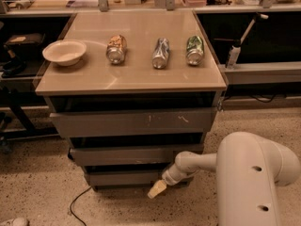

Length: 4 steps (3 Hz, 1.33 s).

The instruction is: Open bottom drawer

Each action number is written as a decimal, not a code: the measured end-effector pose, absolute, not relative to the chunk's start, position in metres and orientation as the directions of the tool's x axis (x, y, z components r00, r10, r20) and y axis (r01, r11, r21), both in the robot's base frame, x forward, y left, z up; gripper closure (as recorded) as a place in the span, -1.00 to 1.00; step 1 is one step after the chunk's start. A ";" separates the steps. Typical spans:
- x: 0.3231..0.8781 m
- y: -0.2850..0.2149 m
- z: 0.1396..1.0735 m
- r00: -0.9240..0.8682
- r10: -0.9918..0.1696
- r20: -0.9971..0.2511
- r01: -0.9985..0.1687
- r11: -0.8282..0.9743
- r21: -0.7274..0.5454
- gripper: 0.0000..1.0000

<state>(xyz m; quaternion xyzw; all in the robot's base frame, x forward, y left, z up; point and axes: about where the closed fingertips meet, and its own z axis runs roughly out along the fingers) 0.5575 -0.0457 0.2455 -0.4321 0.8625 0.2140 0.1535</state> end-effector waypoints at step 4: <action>0.572 -0.038 0.197 -0.556 -0.728 -0.401 -0.831 0.496 0.251 -1.00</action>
Offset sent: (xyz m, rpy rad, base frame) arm 0.0328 -0.0031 -0.0168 -0.0231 -0.0222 0.0138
